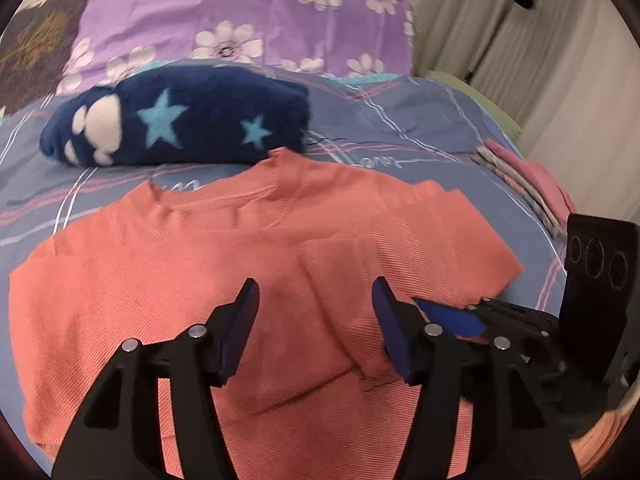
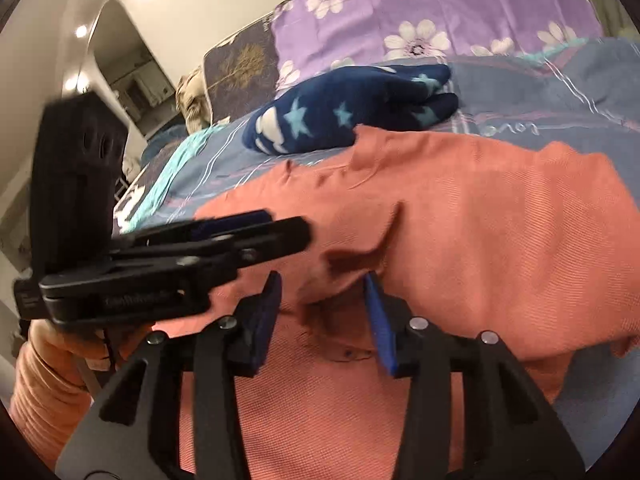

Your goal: Fold small clothes

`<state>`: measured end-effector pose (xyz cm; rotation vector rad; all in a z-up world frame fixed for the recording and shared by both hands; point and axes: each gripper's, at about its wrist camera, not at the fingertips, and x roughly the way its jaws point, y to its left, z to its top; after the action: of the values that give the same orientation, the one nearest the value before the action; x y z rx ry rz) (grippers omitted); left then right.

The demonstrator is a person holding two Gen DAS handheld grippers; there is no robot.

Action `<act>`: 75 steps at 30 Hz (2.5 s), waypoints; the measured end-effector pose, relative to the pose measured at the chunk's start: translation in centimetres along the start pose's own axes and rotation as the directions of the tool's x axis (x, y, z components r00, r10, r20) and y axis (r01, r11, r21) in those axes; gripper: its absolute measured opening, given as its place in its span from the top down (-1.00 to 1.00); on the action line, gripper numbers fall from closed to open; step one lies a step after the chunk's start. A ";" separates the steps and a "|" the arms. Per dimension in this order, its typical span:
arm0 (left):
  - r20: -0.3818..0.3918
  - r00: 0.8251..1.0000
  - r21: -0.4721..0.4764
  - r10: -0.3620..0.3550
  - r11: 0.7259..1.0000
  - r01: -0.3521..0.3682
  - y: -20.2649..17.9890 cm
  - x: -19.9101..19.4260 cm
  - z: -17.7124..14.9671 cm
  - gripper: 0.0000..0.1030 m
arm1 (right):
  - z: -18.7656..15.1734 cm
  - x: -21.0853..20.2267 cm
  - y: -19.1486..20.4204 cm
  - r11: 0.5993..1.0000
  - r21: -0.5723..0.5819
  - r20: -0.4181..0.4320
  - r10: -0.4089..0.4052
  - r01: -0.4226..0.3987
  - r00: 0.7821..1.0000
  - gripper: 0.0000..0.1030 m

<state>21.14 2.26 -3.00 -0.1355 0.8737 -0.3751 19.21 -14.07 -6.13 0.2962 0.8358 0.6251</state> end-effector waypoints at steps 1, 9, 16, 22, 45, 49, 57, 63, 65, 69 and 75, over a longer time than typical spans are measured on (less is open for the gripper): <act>-0.001 1.000 -0.017 -0.004 1.000 0.004 0.4 0.0 -0.1 -0.15 | 0.2 0.1 -0.6 1.000 0.017 -0.023 0.009 -0.008 1.000 0.13; -0.003 0.999 0.078 -0.042 0.996 0.042 -1.9 0.0 -0.5 -0.23 | 1.4 -4.5 -2.9 0.966 -0.113 -0.096 -0.244 0.233 0.965 -0.07; -0.052 0.981 0.372 0.187 0.915 -0.155 -8.7 4.2 -1.1 -0.52 | 0.6 -8.3 -8.6 0.949 0.071 -0.037 -0.304 0.306 0.952 -0.11; -0.034 0.960 0.360 0.277 0.900 -0.247 -7.9 4.4 0.4 0.71 | 0.4 -8.5 -9.0 0.950 0.097 -0.031 -0.296 0.298 0.955 -0.18; -0.068 0.984 0.155 0.163 0.976 -0.151 -2.0 2.7 -1.3 0.89 | 0.6 -8.0 -8.5 0.943 0.073 -0.032 -0.324 0.326 0.945 -0.29; 0.021 0.983 0.209 0.181 0.961 -0.181 -3.7 0.2 0.3 0.91 | 0.7 -8.6 -8.6 0.941 0.077 -0.003 -0.330 0.329 0.944 -0.30; 0.243 0.935 0.165 0.258 0.939 -0.302 -2.0 -10.9 5.2 0.91 | 0.6 -8.2 -8.5 0.938 0.067 -0.001 -0.340 0.339 0.940 -0.46; 0.247 0.908 0.102 0.338 0.923 -0.371 1.4 -14.0 4.6 0.90 | -0.4 -5.5 -5.5 0.943 -0.086 -0.059 -0.326 0.321 0.944 -0.53; 0.216 0.910 0.080 0.355 0.922 -0.379 2.9 -13.6 3.9 0.90 | -0.9 -4.6 -4.8 0.923 -0.141 -0.072 -0.370 0.358 0.926 -0.57; 0.130 0.912 0.063 0.390 0.914 -0.400 5.6 -11.6 1.4 0.82 | -1.3 -4.1 -4.4 0.907 -0.179 -0.073 -0.400 0.382 0.914 -0.62; 0.037 0.882 0.079 0.470 0.878 -0.471 9.0 -8.1 -2.8 0.23 | -1.2 -4.4 -4.8 0.918 -0.161 -0.081 -0.379 0.364 0.922 -0.63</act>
<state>16.62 13.79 -1.34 0.1556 0.8410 0.0473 17.94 -20.52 -6.60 -0.0322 0.9197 0.3421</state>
